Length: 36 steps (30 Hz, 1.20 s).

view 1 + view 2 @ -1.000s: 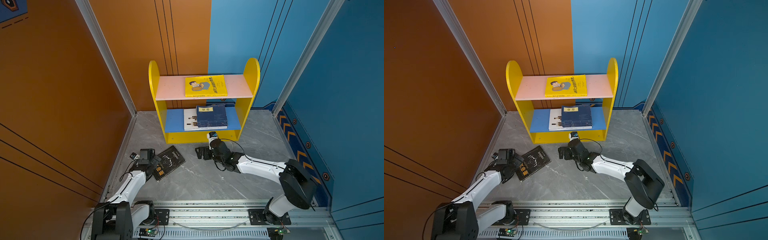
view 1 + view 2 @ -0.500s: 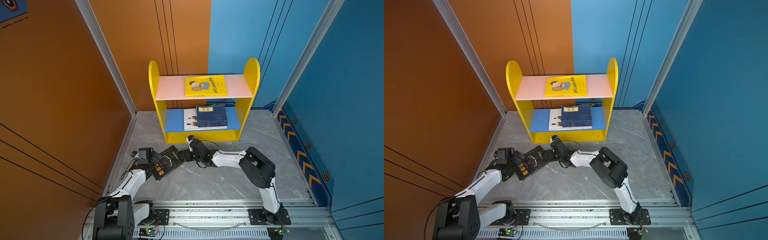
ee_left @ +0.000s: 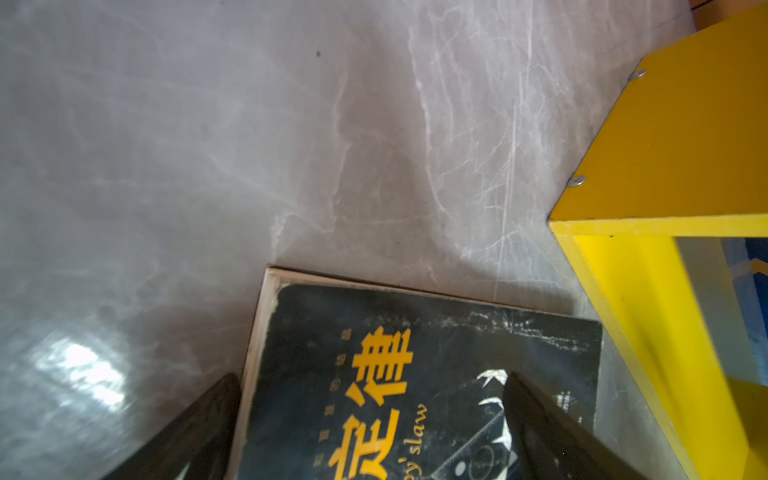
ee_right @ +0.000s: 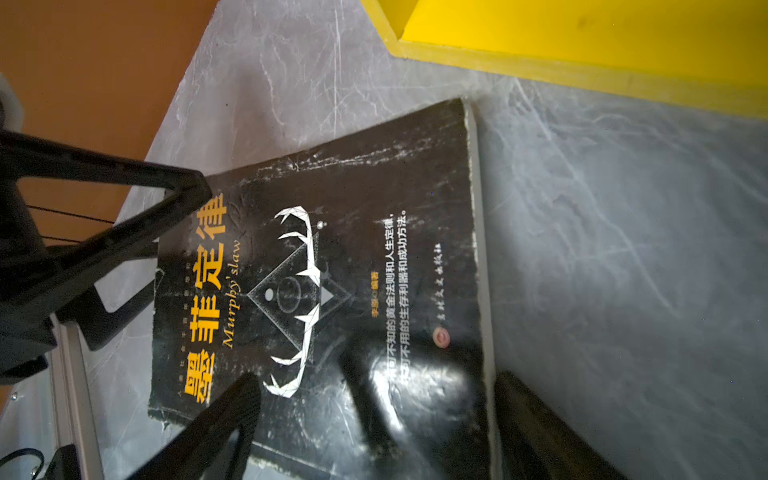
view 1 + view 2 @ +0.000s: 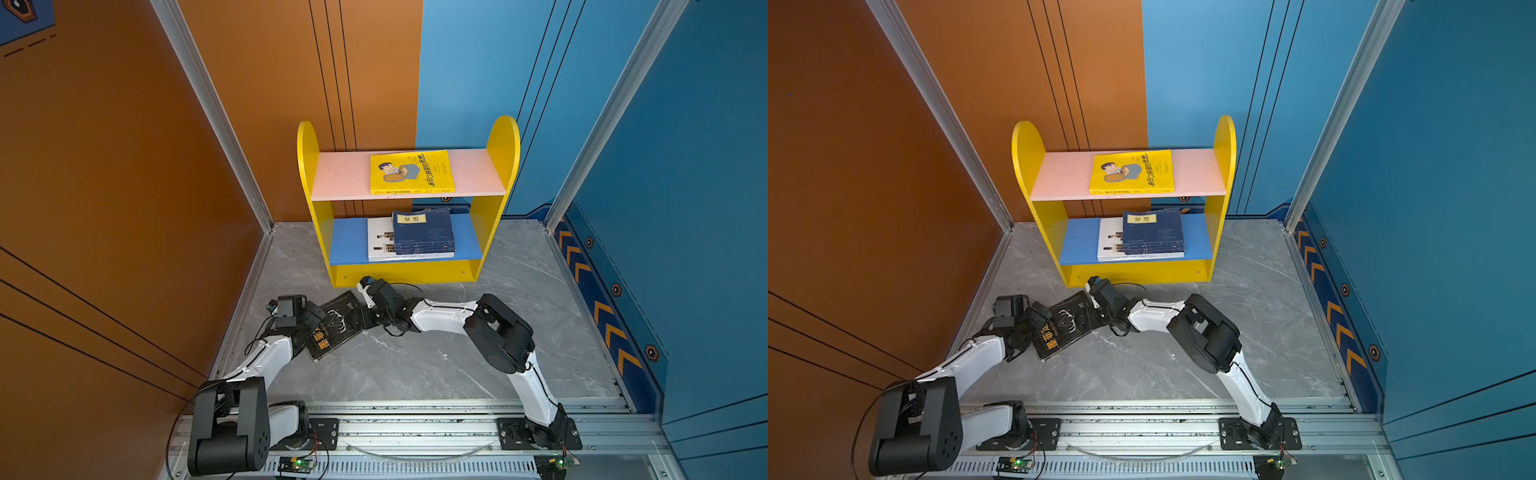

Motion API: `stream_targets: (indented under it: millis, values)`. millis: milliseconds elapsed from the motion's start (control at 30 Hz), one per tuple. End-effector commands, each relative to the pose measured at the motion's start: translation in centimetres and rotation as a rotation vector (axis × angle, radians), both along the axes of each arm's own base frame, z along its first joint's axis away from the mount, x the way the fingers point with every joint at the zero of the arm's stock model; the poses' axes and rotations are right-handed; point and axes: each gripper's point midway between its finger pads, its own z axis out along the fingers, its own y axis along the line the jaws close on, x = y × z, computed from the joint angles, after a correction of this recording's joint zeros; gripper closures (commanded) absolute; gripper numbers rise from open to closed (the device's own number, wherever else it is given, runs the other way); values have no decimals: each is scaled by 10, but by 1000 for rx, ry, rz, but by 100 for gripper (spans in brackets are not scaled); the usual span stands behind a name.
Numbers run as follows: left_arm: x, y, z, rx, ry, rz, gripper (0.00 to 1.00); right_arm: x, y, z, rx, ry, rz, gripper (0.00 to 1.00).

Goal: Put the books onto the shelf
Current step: 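Push the black book toward the shelf base with both grippers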

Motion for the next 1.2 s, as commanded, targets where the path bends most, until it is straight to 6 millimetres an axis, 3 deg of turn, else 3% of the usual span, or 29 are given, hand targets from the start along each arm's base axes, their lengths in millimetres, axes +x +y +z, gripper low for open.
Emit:
stream_targets:
  millis: [0,267,567,767,900,1033,1167]
  values:
    - [7,-33,-3,-93,-2,-125,2,-40,-1,-8,-73,54,125,12]
    - [19,-96,-2,-84,6,-308,2,-80,-30,18,-61,103,181,13]
    - [45,-177,-4,-115,-15,-490,2,-119,-111,14,-219,76,71,11]
    - [75,-239,7,-147,-51,-627,4,-125,-147,21,-201,59,-53,11]
    - [88,-273,18,-179,-83,-710,6,-127,-160,34,-173,36,-102,11]
    - [90,-275,42,-126,-170,-749,7,-119,-174,58,-184,-38,-151,9]
    - [81,-241,70,21,-247,-690,5,-105,-183,86,-174,-112,-181,7]
